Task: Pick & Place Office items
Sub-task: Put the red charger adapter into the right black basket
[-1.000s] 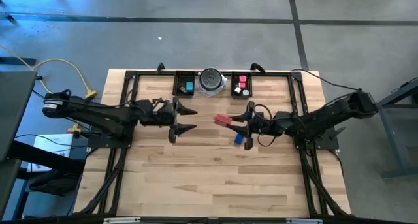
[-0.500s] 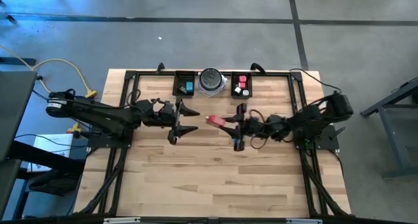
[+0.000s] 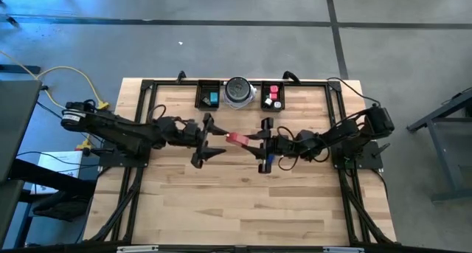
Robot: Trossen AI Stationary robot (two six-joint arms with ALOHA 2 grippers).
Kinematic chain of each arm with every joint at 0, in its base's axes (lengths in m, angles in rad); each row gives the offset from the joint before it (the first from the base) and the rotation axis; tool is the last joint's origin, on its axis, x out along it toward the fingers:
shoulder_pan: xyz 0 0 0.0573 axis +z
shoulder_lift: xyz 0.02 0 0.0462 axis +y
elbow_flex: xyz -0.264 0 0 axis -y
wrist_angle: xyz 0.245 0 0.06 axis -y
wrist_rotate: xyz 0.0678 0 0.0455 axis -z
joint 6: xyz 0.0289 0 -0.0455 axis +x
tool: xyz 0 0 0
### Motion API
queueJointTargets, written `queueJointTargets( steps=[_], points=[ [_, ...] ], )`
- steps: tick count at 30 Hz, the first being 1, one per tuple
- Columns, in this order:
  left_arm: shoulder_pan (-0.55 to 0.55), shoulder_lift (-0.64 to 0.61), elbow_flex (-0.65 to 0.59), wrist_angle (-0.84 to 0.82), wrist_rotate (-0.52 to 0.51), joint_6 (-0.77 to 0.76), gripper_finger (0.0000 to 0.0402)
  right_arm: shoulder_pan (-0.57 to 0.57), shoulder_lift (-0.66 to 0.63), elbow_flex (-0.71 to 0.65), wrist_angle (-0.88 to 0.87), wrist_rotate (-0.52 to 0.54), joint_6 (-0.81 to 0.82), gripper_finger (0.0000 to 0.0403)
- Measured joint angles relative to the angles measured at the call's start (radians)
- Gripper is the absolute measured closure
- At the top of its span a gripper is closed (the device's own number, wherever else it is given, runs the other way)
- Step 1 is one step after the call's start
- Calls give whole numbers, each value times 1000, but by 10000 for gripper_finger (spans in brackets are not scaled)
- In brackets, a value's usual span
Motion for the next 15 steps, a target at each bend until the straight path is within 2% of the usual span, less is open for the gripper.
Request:
queueJointTargets(
  steps=[15],
  points=[
    [-13,1,0,48,-3,7,127,-2,0,18,0,-40,14,299]
  ],
)
